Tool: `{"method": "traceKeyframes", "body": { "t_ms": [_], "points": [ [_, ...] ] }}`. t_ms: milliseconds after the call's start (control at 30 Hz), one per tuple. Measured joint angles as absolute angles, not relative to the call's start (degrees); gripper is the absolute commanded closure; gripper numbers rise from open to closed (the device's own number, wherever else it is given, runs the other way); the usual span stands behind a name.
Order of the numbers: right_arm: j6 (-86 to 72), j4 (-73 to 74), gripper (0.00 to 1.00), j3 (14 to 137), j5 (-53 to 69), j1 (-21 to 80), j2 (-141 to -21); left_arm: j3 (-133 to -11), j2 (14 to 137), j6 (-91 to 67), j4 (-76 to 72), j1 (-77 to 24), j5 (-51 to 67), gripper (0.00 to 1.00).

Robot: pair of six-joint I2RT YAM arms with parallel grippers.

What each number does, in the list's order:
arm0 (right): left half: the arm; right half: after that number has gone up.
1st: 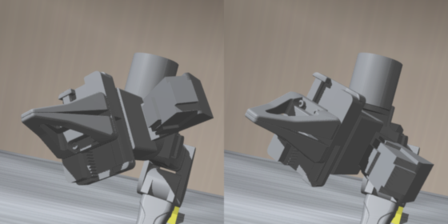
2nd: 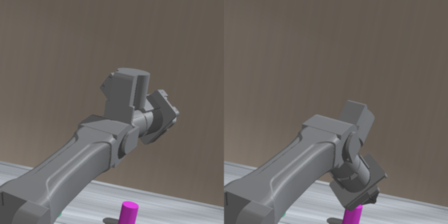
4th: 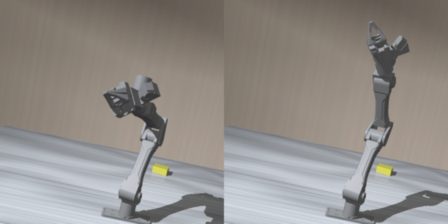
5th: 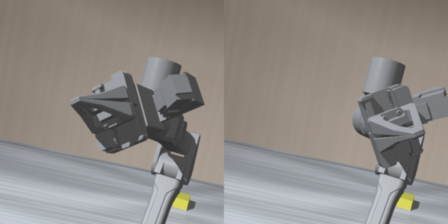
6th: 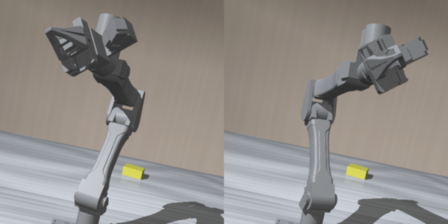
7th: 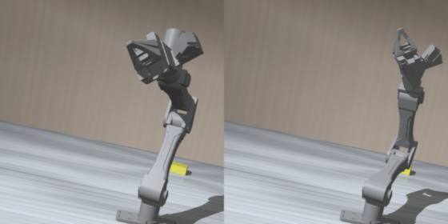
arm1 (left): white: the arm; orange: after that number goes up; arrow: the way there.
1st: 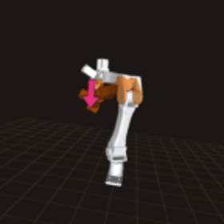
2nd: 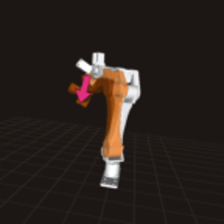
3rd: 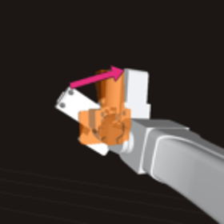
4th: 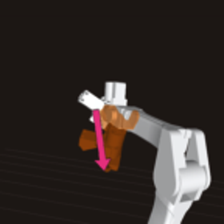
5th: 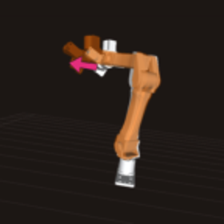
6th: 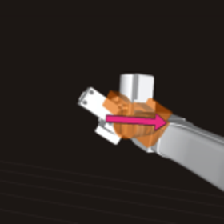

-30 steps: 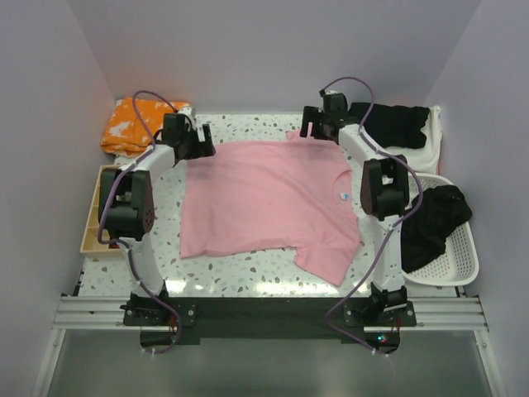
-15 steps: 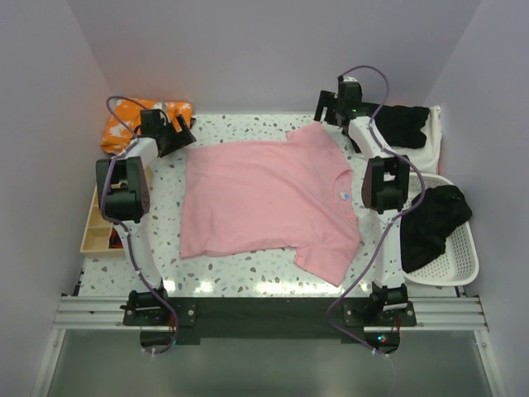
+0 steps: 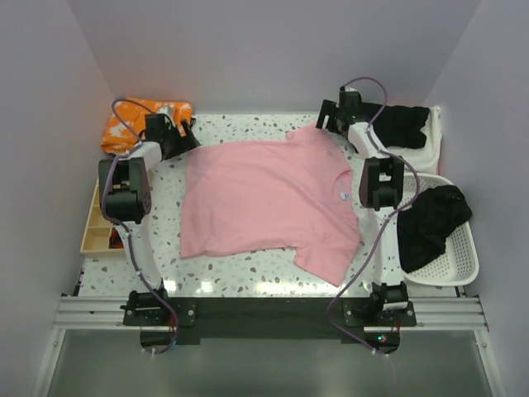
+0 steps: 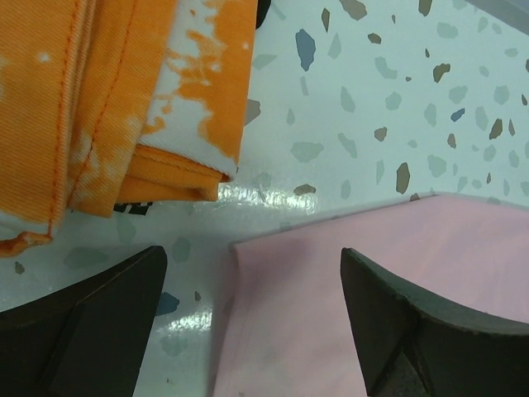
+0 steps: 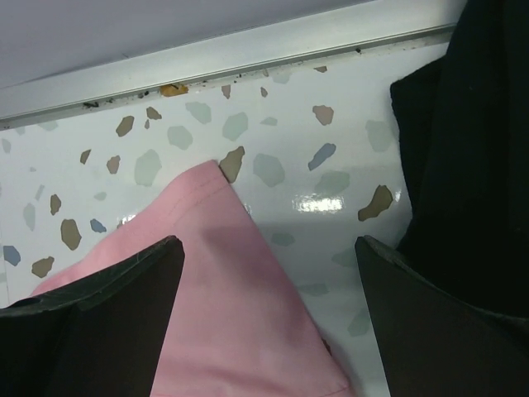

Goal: Fold and stack the t-shirts
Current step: Grap the side of the flattened tshirt furthest away from the robot with both arms

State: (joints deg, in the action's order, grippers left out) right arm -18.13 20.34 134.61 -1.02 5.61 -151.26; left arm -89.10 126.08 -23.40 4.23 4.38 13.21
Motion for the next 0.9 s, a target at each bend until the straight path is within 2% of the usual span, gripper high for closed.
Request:
{"method": "traceKeyframes", "body": {
  "t_ms": [133, 233, 300, 333, 400, 500, 533, 600, 633, 700, 733, 767, 800, 900],
  "points": [
    [-18.20, 20.53, 0.09, 136.68, 0.12, 5.63, -152.51, -86.63, 125.21, -23.35, 1.91, 4.43, 14.98, 0.22],
    [-18.20, 20.36, 0.10, 138.23, 0.99, 5.61, -153.53, -84.86, 125.01, -23.83, -0.78, 4.43, 18.09, 0.40],
    [-18.31, 20.56, 0.12, 139.74, 1.39, 5.61, -154.41, -84.31, 125.01, -24.62, -1.19, 4.34, 19.59, 0.46],
    [-18.37, 20.53, 0.17, 140.68, 1.63, 5.61, -155.11, -84.18, 125.01, -24.71, -1.21, 4.21, 20.40, 0.51],
    [-18.52, 20.29, 0.22, 141.64, 2.39, 5.61, -155.76, -84.12, 125.03, -25.04, -1.21, 3.90, 21.39, 0.54],
    [-19.00, 20.14, 0.35, 141.64, 3.40, 5.61, -155.87, -84.12, 125.08, -25.12, -1.23, 3.29, 22.52, 0.63],
    [-19.18, 20.10, 0.44, 141.64, 4.03, 5.61, -155.96, -84.12, 125.14, -25.15, -1.28, 3.18, 22.81, 0.70],
    [-19.42, 20.08, 0.51, 141.62, 4.78, 5.61, -156.07, -84.12, 125.38, -25.39, -1.34, 2.87, 23.42, 0.74],
    [-19.57, 20.14, 0.60, 141.60, 5.41, 5.58, -156.16, -84.12, 125.51, -25.54, -1.41, 2.81, 23.70, 0.76],
    [-19.88, 20.12, 0.71, 141.60, 6.20, 5.61, -156.27, -84.09, 125.80, -25.67, -1.48, 2.79, 24.01, 0.78],
    [-20.12, 20.25, 0.76, 141.58, 6.74, 5.61, -156.35, -84.07, 125.84, -25.76, -1.43, 2.81, 24.08, 0.83],
    [-20.23, 20.23, 0.85, 141.56, 7.20, 5.61, -156.40, -84.07, 125.89, -25.80, -1.50, 2.81, 24.12, 0.86],
    [-20.34, 20.45, 1.00, 141.47, 7.55, 5.61, -156.40, -84.07, 125.89, -25.91, -1.58, 2.81, 24.16, 0.89],
    [-20.82, 20.78, 1.00, 141.03, 8.56, 5.61, -156.40, -84.07, 125.89, -25.93, -1.65, 2.81, 24.36, 0.96]
  ]
}}
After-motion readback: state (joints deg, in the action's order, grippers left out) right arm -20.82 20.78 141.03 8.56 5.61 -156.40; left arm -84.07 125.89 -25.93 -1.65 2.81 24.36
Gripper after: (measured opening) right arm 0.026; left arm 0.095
